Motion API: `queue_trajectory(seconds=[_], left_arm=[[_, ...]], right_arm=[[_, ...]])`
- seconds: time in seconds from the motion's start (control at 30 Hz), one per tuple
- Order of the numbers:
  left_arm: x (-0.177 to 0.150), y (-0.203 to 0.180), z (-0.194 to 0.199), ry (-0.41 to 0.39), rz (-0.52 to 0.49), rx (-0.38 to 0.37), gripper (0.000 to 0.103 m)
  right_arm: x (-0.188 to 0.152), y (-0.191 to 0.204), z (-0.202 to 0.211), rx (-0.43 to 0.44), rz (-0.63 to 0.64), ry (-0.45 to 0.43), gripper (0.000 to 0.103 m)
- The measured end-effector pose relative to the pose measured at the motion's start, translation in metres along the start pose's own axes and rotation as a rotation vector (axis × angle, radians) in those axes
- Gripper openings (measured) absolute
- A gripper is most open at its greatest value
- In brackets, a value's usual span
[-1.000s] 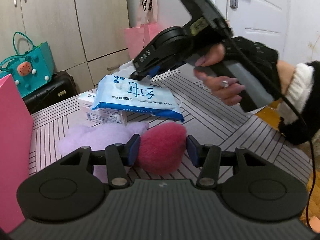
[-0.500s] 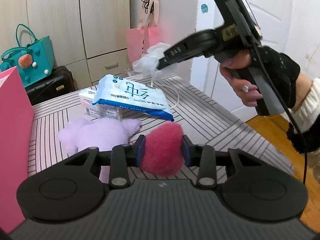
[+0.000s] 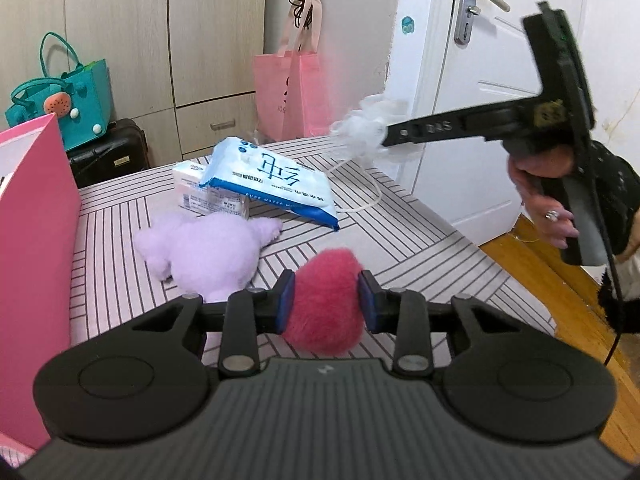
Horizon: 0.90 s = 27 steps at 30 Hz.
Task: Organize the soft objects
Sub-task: 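Lift the pink pompom with the left tool while the right tool lifts the mesh puff, then hold the pompom in the left tool while the right tool raises the mesh puff higher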
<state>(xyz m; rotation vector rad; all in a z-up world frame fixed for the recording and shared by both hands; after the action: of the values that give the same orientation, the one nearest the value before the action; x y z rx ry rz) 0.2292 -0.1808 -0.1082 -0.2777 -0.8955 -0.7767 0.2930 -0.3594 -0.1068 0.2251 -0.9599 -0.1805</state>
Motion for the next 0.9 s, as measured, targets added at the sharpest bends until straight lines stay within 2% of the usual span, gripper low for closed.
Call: queue_trajectory(seconds=[0.27,0.43,0.7,0.9], left_arm=[[-0.010,0.005,0.005,0.012,0.022,0.007,0.033],[-0.011,0.011,0.011,0.009,0.041,0.016,0.033],[-0.011,0.013,0.022,0.021,0.055,-0.005,0.033],[-0.019,0.015,0.031,0.028,0.066,-0.003,0.033]], right_arm=[[-0.009,0.006,0.034,0.015,0.008,-0.007,0.018],[-0.005,0.014,0.057,0.025,0.032,-0.041,0.018],[-0.003,0.023,0.090,0.056,0.016,-0.035,0.018],[-0.007,0.019,0.109,0.025,-0.028,-0.048,0.018]])
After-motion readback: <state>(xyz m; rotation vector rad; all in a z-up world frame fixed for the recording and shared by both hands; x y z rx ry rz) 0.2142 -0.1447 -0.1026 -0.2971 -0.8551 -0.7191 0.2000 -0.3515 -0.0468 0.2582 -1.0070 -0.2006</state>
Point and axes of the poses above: each gripper's, at about its wrist camera, not at the fingertips, and z roughly against the way its jaws point, y to its left, x to its top, the point moved 7 cm from there along -z, roughly the way its jaws point, and after that the axes turned 13 degrees about -z, right-handed, at the moved point
